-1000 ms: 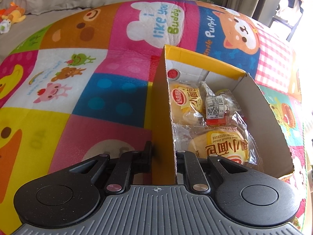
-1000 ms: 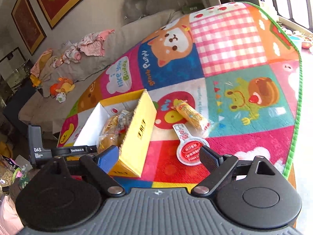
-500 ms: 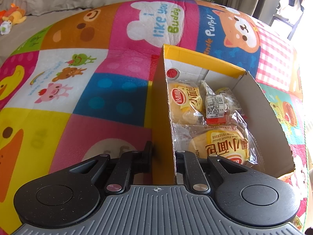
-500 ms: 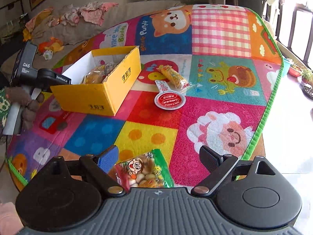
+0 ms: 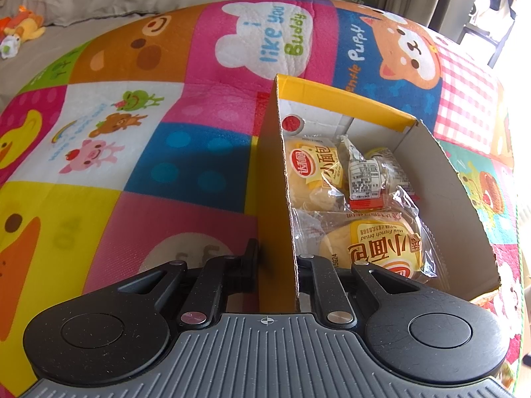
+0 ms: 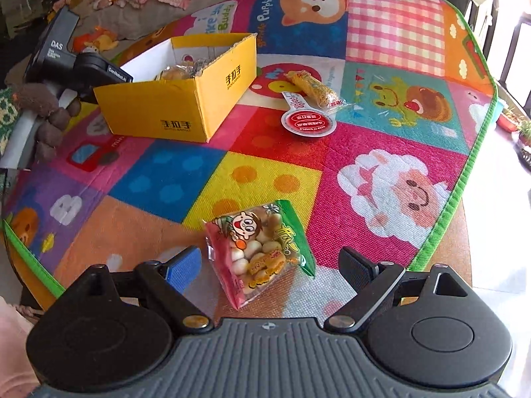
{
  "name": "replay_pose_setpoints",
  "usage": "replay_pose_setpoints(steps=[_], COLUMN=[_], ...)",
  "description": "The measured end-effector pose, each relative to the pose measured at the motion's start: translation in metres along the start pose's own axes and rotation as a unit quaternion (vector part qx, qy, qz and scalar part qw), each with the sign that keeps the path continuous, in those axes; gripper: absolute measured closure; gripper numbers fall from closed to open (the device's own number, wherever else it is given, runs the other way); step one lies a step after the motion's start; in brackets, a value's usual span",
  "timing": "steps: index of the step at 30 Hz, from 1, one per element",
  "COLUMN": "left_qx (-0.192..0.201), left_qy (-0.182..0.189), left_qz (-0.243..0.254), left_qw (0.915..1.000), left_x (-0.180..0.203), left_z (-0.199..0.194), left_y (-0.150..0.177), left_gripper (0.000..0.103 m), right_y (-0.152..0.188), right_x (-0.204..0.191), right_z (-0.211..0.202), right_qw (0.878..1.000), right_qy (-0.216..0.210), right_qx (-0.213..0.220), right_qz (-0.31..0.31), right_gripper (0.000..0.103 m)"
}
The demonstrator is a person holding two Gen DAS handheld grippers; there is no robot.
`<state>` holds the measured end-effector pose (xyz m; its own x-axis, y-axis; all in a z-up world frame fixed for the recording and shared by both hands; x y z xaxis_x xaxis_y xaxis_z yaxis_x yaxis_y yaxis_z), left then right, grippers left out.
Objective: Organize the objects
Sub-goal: 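Move the right tool to the pink candy bag and grasp it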
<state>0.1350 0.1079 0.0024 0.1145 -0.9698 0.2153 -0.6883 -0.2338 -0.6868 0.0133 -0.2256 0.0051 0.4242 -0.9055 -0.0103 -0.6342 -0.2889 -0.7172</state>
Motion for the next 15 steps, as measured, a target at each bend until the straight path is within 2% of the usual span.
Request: replay_pose_setpoints(steps=[2,6,7,9,11,15], left_qx=[0.000,0.000,0.000,0.000,0.000,0.000], left_qy=[0.001,0.001,0.001,0.001,0.001,0.001], left_qz=[-0.001,-0.001,-0.002,-0.002,-0.002,-0.002], left_qw=[1.0000,1.0000,1.0000,1.0000,1.0000,1.0000], left_x=[0.000,0.000,0.000,-0.001,-0.001,0.000], left_z=[0.000,0.000,0.000,0.000,0.000,0.000], left_y=[0.001,0.001,0.001,0.001,0.001,0.001], left_gripper=[0.089,0.089,0.089,0.089,0.089,0.089], right_y=[0.003,0.003,0.001,-0.003,-0.009,-0.015], right_x=[0.001,0.009,0.014,0.022,0.028,0.030], right_z=[0.000,-0.005,-0.007,-0.013,-0.016,-0.007], right_qw=[0.998,0.983,0.985,0.994,0.998,0.996], right_qy=[0.041,0.136,0.132,0.088,0.048,0.050], right_qx=[0.013,0.039,0.041,0.039,0.041,0.047], right_qz=[-0.039,-0.117,-0.107,-0.056,0.000,0.053], right_gripper=[0.005,0.005,0.005,0.005,0.004,0.004])
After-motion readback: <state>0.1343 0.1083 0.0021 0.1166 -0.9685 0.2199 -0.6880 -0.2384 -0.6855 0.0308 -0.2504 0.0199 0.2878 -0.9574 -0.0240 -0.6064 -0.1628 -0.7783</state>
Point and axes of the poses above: each gripper's, at about its wrist camera, not at the fingertips, and z roughly the way its jaws point, x to its right, y to its underside, the point moved 4 cm from there along z, roughly the way its jaws point, and after that the axes turned 6 degrees about x, right-handed, at the moved point
